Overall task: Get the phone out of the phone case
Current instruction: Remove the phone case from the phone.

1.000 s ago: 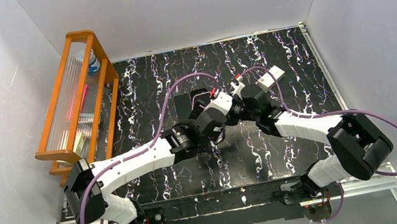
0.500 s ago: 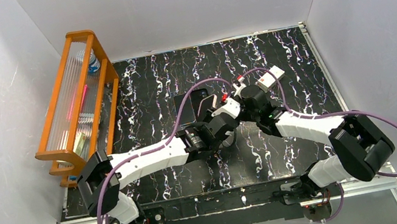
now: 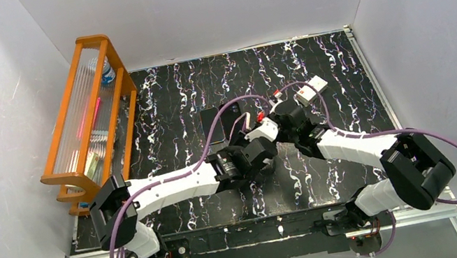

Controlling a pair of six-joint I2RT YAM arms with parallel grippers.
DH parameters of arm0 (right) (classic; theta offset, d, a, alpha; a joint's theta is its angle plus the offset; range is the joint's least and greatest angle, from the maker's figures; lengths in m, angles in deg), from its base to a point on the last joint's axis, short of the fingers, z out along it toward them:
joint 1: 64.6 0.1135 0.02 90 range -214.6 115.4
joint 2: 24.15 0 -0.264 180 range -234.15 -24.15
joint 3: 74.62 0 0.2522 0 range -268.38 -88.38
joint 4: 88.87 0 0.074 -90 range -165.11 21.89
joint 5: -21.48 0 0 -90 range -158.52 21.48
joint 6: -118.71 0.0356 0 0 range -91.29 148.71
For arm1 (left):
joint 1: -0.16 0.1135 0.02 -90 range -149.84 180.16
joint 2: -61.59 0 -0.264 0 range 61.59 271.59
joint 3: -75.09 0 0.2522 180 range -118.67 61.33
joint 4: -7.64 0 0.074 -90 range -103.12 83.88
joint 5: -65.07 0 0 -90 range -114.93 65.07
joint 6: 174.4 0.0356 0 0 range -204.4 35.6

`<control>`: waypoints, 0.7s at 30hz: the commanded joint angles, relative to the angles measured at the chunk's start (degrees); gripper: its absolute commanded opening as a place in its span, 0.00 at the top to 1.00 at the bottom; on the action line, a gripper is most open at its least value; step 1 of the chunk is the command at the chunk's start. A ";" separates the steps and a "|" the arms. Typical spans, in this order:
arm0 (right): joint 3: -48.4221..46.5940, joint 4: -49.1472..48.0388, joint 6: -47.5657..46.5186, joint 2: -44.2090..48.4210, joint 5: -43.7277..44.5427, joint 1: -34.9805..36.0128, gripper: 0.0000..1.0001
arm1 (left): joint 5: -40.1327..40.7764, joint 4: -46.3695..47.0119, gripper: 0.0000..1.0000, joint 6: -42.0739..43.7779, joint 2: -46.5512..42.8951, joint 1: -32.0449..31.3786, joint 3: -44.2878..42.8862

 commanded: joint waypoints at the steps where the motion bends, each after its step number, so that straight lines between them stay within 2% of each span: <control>1: -5.12 -4.61 0.62 0.00 8.01 -0.43 0.99 | -0.96 -1.77 1.00 -4.32 -4.67 -5.07 -1.53; 6: -9.78 -0.45 -3.31 -3.39 13.33 -1.51 0.99 | 1.30 -7.34 1.00 -7.65 -6.82 -5.61 -3.06; 11: -11.80 1.37 -5.81 -7.13 13.34 -6.02 0.99 | 6.30 -14.52 1.00 -10.95 -8.75 -5.57 -3.75; 15: -8.27 1.27 -7.68 -5.88 8.97 -11.35 0.99 | 7.79 -24.24 1.00 -15.06 -6.09 -3.85 -5.00; 21: -1.49 0.34 -12.97 0.22 4.08 -14.63 0.99 | 3.32 -25.63 1.00 -17.49 -4.14 -1.00 -1.11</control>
